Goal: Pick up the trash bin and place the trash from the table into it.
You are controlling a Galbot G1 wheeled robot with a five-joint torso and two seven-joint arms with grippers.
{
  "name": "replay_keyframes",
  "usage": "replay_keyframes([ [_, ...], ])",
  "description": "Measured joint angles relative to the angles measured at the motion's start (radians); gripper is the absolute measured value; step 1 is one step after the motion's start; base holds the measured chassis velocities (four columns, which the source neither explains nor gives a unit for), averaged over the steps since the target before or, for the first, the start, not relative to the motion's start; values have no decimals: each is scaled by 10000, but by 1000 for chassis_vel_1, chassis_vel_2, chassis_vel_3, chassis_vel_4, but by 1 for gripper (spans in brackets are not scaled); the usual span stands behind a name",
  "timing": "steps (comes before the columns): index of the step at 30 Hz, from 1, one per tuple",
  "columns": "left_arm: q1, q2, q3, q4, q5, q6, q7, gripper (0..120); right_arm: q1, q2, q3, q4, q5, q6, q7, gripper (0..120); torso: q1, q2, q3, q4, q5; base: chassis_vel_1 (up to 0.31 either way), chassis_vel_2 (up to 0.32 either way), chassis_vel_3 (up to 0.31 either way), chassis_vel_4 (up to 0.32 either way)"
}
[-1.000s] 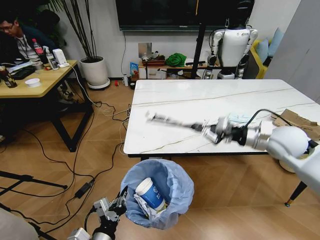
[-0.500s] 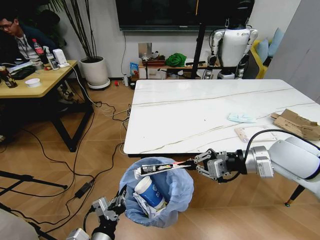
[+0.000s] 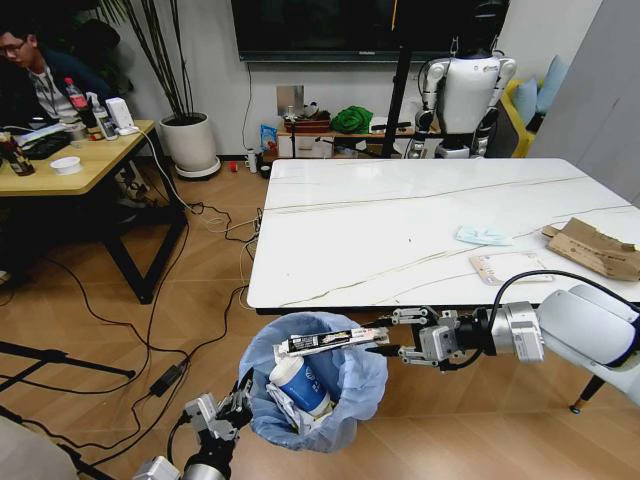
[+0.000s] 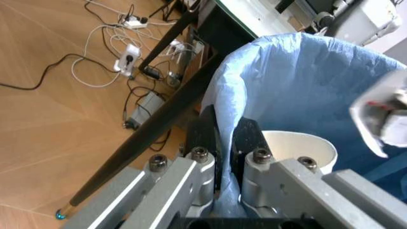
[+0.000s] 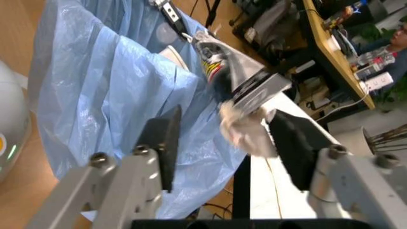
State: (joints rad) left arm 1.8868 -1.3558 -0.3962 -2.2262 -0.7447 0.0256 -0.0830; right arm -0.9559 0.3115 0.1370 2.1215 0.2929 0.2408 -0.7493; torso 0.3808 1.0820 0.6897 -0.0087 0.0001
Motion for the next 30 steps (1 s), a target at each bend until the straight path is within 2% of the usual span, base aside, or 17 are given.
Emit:
replay_keyframes([
  [2, -40, -19, 1, 33, -6, 1, -1, 0, 24, 14, -63, 4, 12, 0, -4, 62, 0, 0, 0, 0, 0, 0, 0, 0, 0],
  [4, -55, -24, 3, 46, -11, 3, -4, 0, 44, 14, -89, 6, 23, 0, -4, 65, 0, 0, 0, 0, 0, 0, 0, 0, 0],
  [7, -85, -38, 16, 81, -15, 12, -10, 0, 108, 11, -131, 4, 71, 0, -11, 77, 0, 0, 0, 0, -1, 0, 0, 0, 0],
  [8, -85, -38, 16, 81, -15, 12, -10, 0, 108, 11, -131, 4, 71, 0, -11, 77, 0, 0, 0, 0, -1, 0, 0, 0, 0],
  [12, -99, -30, 28, 109, -20, 20, -15, 0, 133, 51, -139, -16, 179, -40, 2, 97, 0, 0, 0, -1, -1, 0, 0, 0, 0],
  [15, -87, -15, 24, 112, -11, 21, -16, 0, 155, 177, 31, -135, 585, -130, 79, 99, 0, 0, 0, 0, -1, 0, 0, 0, 0],
  [18, -56, -29, 6, 172, 49, 16, -2, 0, -102, 593, 891, -552, 1787, -505, 600, 100, 0, 0, 0, 0, -3, 0, 0, 0, 0],
  [19, -56, -29, 6, 172, 49, 16, -2, 0, -102, 593, 891, -552, 1787, -505, 600, 100, 0, 0, 0, 0, -3, 0, 0, 0, 0],
  [23, -26, -109, -27, 254, 170, -18, 49, 0, -505, 1494, 1881, -1081, 3680, -1013, 2614, 100, 0, 0, 0, 1, 2, 0, 0, 0, 0],
  [24, -26, -109, -27, 254, 170, -18, 49, 0, -505, 1494, 1881, -1081, 3680, -1013, 2614, 100, 0, 0, 0, 1, 2, 0, 0, 0, 0],
  [27, 53, -180, -128, 215, 224, -45, 99, 0, -824, 2486, 2667, -1578, 4868, -1165, 4057, 100, 0, 0, 0, 0, -1, 0, 0, 0, 0],
  [30, 93, -155, -206, 185, 237, -65, 124, 0, -1014, 2929, 3005, -1779, 5222, -1143, 4388, 100, 0, -1, 0, 2, 4, 0, 0, 0, 0],
])
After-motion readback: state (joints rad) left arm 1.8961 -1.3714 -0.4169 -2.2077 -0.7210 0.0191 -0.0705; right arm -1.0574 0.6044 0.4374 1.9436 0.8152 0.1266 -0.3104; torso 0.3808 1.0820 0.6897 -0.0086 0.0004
